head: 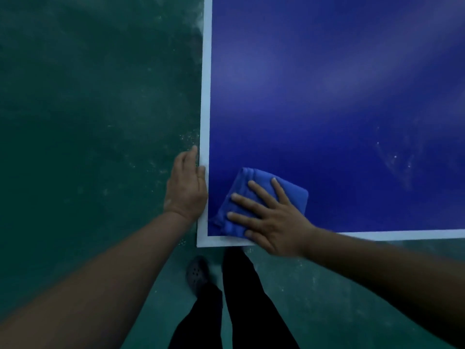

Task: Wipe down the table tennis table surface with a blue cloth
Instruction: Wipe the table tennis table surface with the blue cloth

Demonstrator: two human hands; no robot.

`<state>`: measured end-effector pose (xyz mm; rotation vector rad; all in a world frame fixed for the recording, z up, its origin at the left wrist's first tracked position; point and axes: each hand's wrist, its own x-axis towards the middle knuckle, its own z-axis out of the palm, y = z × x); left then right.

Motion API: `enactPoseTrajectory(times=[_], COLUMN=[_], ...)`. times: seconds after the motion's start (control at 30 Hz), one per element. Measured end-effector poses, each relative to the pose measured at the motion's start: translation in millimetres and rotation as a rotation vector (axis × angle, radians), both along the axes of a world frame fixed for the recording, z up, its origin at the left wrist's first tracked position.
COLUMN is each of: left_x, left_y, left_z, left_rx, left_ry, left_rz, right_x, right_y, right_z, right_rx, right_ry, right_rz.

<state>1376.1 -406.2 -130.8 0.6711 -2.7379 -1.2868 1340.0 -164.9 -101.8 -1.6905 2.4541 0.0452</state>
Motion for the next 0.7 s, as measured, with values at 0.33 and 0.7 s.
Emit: enactPoseTrajectory(times=[0.33, 0.7], left_x=[-3, -5], left_y=[0, -2], left_z=[-3, -3], left_rx=[0.049, 0.07], left_ry=[0.024, 0.017], left_rz=[0.012, -0.003], right_x=[-66, -30], right_y=[-90, -33], right_z=[-3, -3], right_rx=[-0.087, -0.06], right_ry=[0.006, -0.011], right_rz=[-0.692, -0.65])
